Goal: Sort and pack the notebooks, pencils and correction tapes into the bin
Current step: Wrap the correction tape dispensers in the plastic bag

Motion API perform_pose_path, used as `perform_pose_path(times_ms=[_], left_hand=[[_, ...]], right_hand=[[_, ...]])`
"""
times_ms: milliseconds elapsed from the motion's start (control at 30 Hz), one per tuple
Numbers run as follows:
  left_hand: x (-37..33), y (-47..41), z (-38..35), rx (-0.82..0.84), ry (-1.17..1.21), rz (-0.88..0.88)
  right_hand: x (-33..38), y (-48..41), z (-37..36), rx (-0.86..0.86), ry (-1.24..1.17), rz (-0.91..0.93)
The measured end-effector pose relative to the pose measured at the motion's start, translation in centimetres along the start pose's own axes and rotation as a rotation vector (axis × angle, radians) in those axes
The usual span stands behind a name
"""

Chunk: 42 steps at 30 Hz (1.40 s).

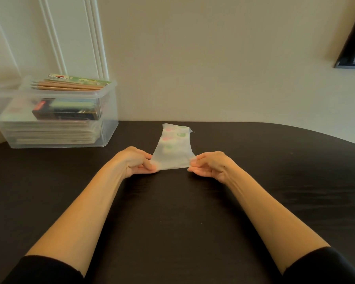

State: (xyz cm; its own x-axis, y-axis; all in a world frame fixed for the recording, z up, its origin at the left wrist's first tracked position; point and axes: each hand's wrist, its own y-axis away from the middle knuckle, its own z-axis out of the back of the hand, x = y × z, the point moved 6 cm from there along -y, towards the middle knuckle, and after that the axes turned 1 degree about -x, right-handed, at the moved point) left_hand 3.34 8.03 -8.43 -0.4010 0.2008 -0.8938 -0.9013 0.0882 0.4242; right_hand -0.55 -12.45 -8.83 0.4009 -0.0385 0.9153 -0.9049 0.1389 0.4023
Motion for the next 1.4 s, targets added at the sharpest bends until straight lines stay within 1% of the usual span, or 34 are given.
perform_pose_path(times_ms=[200,333,400,467,500,600,667,800,900,967,1033,1133,1267,1400], left_hand=[[0.3,-0.1,0.3,-0.043,0.025,-0.037],[0.4,0.0,-0.4,0.042,0.314,-0.013],[0.4,-0.1,-0.6,0.076,0.453,-0.032],[0.3,0.0,-0.7,0.08,0.499,-0.067],[0.2,0.0,-0.8,0.074,0.487,-0.083],[0.2,-0.1,-1.0,-0.008,0.376,-0.124],[0.2,-0.2,-1.0,-0.061,0.304,-0.14],[0.0,-0.2,-0.9,-0.049,0.26,-0.139],[-0.1,0.0,-0.9,-0.04,0.201,-0.101],[-0.2,0.0,-0.9,-0.03,0.167,-0.092],[-0.2,0.2,-0.9,-0.01,0.126,-0.073],[-0.2,0.4,-0.9,-0.028,-0.035,-0.055],[-0.7,0.7,-1.1,-0.04,-0.237,-0.075],[-0.8,0.7,-1.0,0.021,-0.29,-0.08]], right_hand=[[0.0,0.1,0.5,-0.024,-0.024,0.007],[-0.2,0.0,0.1,-0.041,-0.149,-0.009],[-0.2,0.0,-0.1,-0.016,-0.292,0.01],[-0.1,0.0,-0.4,0.027,-0.445,0.045],[-0.1,-0.1,-0.5,0.025,-0.459,0.064],[-0.2,-0.6,-0.6,-0.104,-0.262,0.115],[-0.3,-0.9,-0.7,-0.174,-0.181,0.121],[-0.4,-1.3,-0.3,-0.213,-0.131,0.149],[-0.3,-1.0,0.0,-0.224,-0.112,0.155],[-0.2,-0.7,0.1,-0.202,-0.107,0.12],[-0.3,-0.3,0.1,-0.139,-0.112,0.053],[-0.4,0.3,0.1,-0.03,-0.064,-0.035],[-0.5,0.5,0.4,0.021,0.0,-0.043],[-0.5,0.4,0.7,0.035,0.017,-0.018]])
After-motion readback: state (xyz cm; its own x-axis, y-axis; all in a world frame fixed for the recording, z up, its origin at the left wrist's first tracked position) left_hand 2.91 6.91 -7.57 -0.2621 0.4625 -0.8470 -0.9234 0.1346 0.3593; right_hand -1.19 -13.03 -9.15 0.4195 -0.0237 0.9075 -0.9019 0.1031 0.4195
